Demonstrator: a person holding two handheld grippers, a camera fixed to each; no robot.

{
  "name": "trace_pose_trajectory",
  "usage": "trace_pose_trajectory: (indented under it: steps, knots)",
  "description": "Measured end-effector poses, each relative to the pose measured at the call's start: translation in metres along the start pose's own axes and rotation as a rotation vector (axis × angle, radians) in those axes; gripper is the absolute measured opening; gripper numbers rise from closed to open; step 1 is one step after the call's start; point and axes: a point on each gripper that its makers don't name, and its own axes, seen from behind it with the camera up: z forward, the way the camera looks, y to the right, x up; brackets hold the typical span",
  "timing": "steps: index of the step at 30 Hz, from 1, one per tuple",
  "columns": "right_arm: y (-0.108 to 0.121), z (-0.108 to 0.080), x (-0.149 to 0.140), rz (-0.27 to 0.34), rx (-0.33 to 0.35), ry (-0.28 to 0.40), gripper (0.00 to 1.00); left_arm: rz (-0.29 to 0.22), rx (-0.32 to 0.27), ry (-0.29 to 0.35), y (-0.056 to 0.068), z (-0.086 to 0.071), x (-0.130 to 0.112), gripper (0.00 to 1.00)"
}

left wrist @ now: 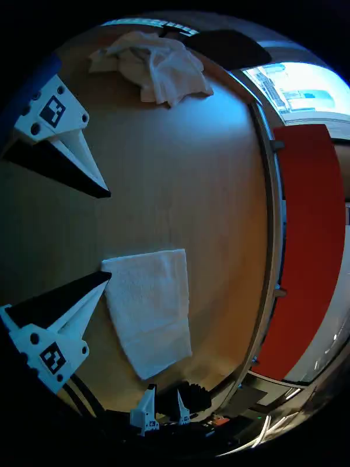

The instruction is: Fold towel

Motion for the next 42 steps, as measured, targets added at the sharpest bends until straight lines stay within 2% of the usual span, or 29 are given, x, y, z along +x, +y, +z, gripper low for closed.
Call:
trace_pose_trajectory:
  steps: [7, 18, 24, 30, 36, 42]
  knots:
    - [-0.004, 0.005, -0.017, -0.033, 0.020, -0.040, 0.97, -0.001, 0.017, 0.002, -0.008, -0.010, -0.007, 0.93]
    - [-0.013, 0.013, -0.045, -0.045, 0.059, -0.106, 0.82, -0.015, 0.032, -0.018, -0.016, -0.021, -0.029, 0.93]
    - [-0.011, 0.017, -0.049, -0.043, 0.061, -0.124, 0.65, -0.020, 0.038, -0.021, -0.020, -0.024, -0.032, 0.93]
    - [-0.012, 0.019, -0.050, -0.044, 0.072, -0.133, 0.58, -0.028, 0.036, -0.021, -0.021, -0.025, -0.033, 0.93]
    - [-0.014, 0.018, -0.054, -0.056, 0.092, -0.145, 0.36, -0.028, 0.035, -0.023, -0.022, -0.025, -0.034, 0.93]
    - [-0.013, 0.018, -0.055, -0.075, 0.098, -0.151, 0.33, -0.029, 0.033, -0.023, -0.021, -0.024, -0.034, 0.93]
